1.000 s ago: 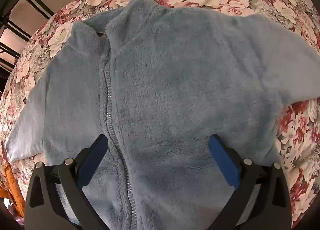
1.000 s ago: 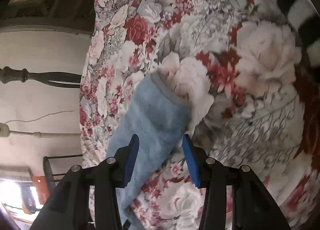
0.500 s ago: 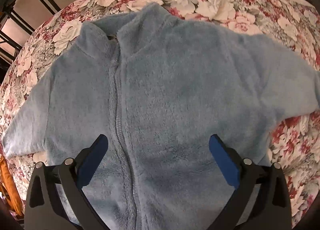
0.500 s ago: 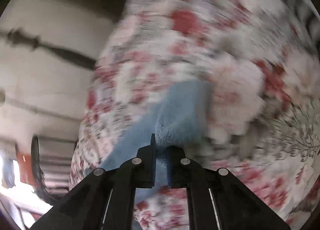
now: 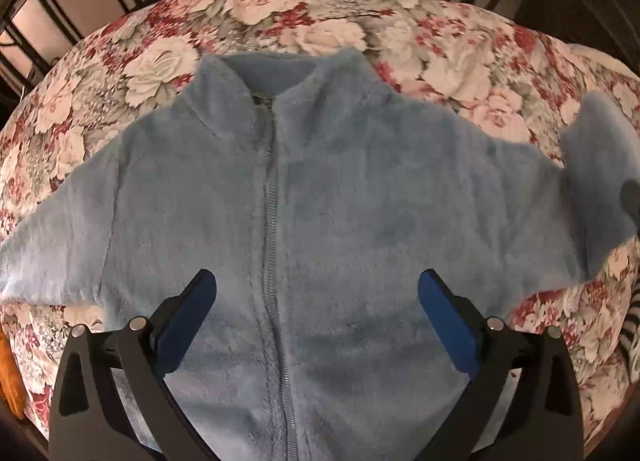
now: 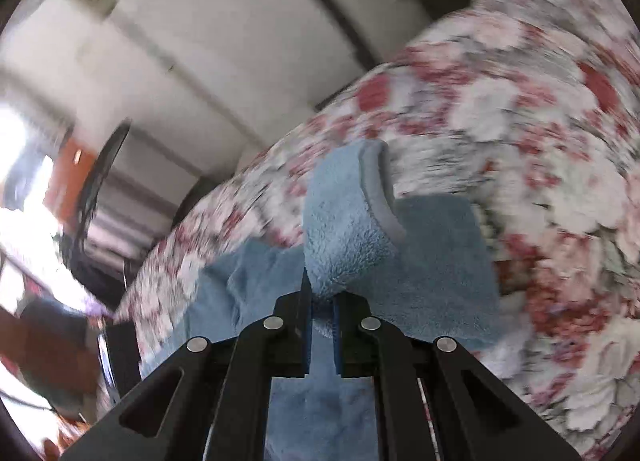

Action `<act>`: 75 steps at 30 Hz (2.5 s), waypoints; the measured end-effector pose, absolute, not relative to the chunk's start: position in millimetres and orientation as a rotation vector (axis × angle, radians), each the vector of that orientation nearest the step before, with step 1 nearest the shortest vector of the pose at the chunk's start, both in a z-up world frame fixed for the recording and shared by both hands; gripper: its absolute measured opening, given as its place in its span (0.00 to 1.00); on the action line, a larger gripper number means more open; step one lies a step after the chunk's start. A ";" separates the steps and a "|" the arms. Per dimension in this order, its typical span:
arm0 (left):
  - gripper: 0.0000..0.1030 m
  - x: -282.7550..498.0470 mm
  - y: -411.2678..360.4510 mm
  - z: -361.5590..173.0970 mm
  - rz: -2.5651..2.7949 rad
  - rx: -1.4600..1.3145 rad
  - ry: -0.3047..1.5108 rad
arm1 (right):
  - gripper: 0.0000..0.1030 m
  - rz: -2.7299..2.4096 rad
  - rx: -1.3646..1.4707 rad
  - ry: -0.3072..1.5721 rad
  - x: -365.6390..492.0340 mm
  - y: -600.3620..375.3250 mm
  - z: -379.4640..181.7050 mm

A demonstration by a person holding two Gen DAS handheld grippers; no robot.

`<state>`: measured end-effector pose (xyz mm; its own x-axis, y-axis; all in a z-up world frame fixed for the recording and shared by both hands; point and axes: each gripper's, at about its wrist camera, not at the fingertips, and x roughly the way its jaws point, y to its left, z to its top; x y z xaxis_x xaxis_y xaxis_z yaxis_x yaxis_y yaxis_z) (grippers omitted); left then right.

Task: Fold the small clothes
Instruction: 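Lift the gripped sleeve with the right tool and fold it across the jacket body, then lay the sleeve on the jacket front and open the right tool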

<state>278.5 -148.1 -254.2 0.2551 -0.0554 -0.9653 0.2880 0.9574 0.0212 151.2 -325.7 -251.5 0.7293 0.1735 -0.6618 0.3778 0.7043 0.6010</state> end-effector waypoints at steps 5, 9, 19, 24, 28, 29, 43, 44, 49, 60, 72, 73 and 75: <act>0.96 289.5 -132.6 -264.1 -0.198 0.150 1.359 | 0.08 -0.010 0.785 0.826 179.5 -277.3 -257.6; 0.96 300.4 -115.5 -269.9 -0.148 0.103 1.382 | 0.08 0.036 0.795 0.824 189.0 -250.8 -244.8; 0.96 310.3 -75.1 -246.4 -0.092 0.075 1.313 | 0.09 0.110 0.709 0.847 214.5 -183.6 -223.5; 0.96 306.0 -57.0 -238.5 -0.066 0.107 1.276 | 0.09 0.148 0.662 0.867 224.9 -156.2 -226.3; 0.96 296.9 -31.6 -242.2 -0.044 0.120 1.258 | 0.09 0.182 0.643 0.891 232.8 -134.8 -231.1; 0.96 296.2 -28.9 -244.6 -0.039 0.118 1.259 | 0.09 0.189 0.645 0.896 234.7 -131.7 -232.0; 0.96 316.0 48.1 -273.1 0.168 0.038 1.355 | 0.49 0.334 0.673 0.988 250.1 -117.9 -260.4; 0.96 316.1 49.6 -270.9 0.167 0.031 1.350 | 0.49 0.317 0.669 0.976 246.9 -127.3 -258.5; 0.95 310.6 42.9 -241.5 0.130 0.033 1.251 | 0.41 0.204 0.639 0.967 233.2 -173.4 -259.7; 0.96 298.9 -59.6 -310.1 0.013 0.479 1.347 | 0.12 -0.020 0.872 1.189 189.4 -285.5 -346.5; 0.96 319.8 -44.3 -297.1 0.061 0.362 1.291 | 0.07 -0.080 0.850 1.028 219.9 -312.1 -321.9; 0.96 323.4 -41.0 -315.8 0.080 0.391 1.362 | 0.07 -0.101 0.842 1.037 224.8 -315.5 -327.4; 0.96 324.6 -33.2 -332.4 0.062 0.354 1.410 | 0.05 -0.132 0.804 1.113 235.5 -318.1 -352.0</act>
